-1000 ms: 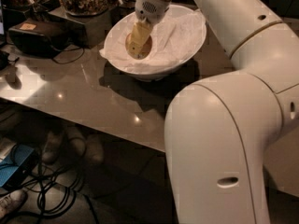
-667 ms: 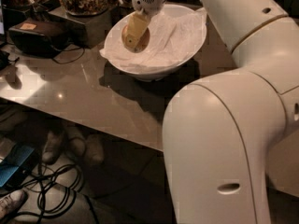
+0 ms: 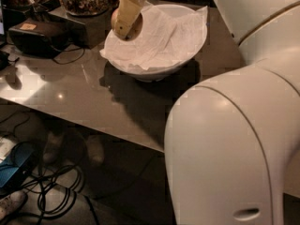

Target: Pick apple from white bowl

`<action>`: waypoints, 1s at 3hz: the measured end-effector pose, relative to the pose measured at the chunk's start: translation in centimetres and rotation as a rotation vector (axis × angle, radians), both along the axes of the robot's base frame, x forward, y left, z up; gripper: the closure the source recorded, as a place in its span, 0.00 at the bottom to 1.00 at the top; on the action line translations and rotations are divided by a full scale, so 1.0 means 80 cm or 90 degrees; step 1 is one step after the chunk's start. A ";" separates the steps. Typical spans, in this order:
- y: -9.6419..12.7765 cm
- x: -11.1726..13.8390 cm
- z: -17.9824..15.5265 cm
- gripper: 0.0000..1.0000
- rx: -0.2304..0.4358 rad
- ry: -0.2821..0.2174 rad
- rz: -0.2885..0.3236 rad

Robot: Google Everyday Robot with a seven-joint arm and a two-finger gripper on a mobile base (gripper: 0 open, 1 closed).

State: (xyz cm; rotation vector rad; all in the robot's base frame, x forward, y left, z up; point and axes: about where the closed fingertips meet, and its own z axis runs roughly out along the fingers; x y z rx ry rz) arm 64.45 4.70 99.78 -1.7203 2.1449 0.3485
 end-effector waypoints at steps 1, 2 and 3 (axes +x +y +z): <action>0.019 -0.020 0.021 1.00 0.014 -0.009 0.031; 0.050 -0.019 0.037 1.00 0.034 -0.037 0.054; 0.050 -0.019 0.037 1.00 0.034 -0.037 0.054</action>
Offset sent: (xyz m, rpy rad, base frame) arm -0.0583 0.0300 0.0416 -0.0422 0.0388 0.1880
